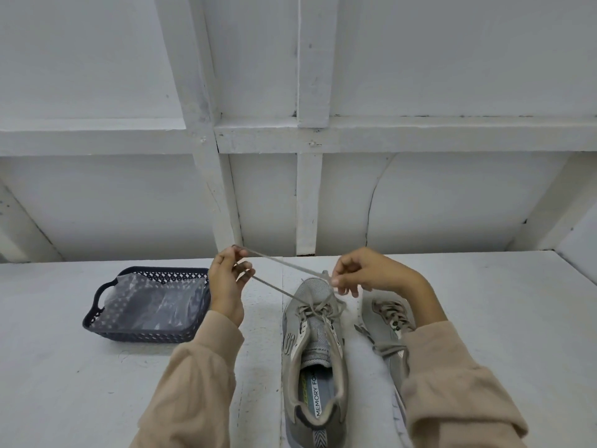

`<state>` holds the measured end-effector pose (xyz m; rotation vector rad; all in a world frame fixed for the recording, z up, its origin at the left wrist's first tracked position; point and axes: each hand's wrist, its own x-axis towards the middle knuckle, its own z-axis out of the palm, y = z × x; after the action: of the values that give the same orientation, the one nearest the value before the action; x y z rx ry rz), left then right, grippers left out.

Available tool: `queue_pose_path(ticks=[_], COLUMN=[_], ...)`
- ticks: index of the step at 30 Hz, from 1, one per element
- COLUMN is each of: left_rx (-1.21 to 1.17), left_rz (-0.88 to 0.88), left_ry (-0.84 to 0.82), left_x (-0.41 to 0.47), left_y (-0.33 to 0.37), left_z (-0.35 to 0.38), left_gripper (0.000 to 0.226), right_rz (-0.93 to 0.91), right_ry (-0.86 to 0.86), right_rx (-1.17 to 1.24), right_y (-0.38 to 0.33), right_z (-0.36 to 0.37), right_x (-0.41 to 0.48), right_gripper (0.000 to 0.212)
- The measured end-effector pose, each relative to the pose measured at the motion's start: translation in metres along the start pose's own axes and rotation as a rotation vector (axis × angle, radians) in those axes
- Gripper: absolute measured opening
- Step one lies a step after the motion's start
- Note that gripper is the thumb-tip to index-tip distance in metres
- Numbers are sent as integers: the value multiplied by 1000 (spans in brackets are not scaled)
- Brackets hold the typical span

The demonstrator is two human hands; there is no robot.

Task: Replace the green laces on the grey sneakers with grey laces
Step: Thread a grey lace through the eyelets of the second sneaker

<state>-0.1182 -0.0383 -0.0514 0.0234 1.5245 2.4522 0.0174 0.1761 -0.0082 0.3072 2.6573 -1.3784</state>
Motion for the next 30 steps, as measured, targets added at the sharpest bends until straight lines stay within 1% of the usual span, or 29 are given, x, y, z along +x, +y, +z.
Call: queue_pose_path(ticks=[2,4,5,7,9,11,12,13,14,16,18,19,22,25,28,30], left_rx=[35,133,218,479,724,878,886,842,755,558,496,493,481,490,494,531], left_rz=[-42,-108,-146,-200,-192,-83,-6,52,63,-44,-99,-91,-69,-87,-93,-72], left_ry=[57,57,29,-74,-160,-175,-166,-171,-215,-409,-574,-604,-575,-556,-570,-528], left_x=[6,11,12,15,14,9,4,-1,-7,-21,-31,-35,-38,-37,-37,-35], left_y=[-5,-11,-15,-22,-29,-36,-36,-34,-31,-22,-17,-18,-24,-30,-35,-37], left_z=[-6,-15,-20,-30,-35,-34,-31,-27,-20,-5,8,13,15,10,6,3], left_gripper=[19,14,14,17,23,38,38,33,25,18,21,19,17,16,13,13], right_rz=[30,39,41,43,39,34,28,19,11,-5,-21,-29,-32,-32,-36,5], right_ry=[-69,-88,-96,-110,-97,-59,-39,-18,4,49,91,114,187,258,282,312], right_rx=[27,81,100,150,219,285,319,354,386,435,451,447,450,427,434,427], right_y=[4,4,3,-1,-5,-11,-14,-17,-20,-24,-26,-26,-26,-24,-26,-23], right_z=[-3,-5,-4,-2,3,10,14,18,22,29,35,38,45,48,50,52], right_x=[-4,-7,-8,-8,-4,2,6,9,12,18,23,26,31,32,31,30], right_gripper=[13,14,15,16,15,14,14,14,13,10,9,9,10,13,17,17])
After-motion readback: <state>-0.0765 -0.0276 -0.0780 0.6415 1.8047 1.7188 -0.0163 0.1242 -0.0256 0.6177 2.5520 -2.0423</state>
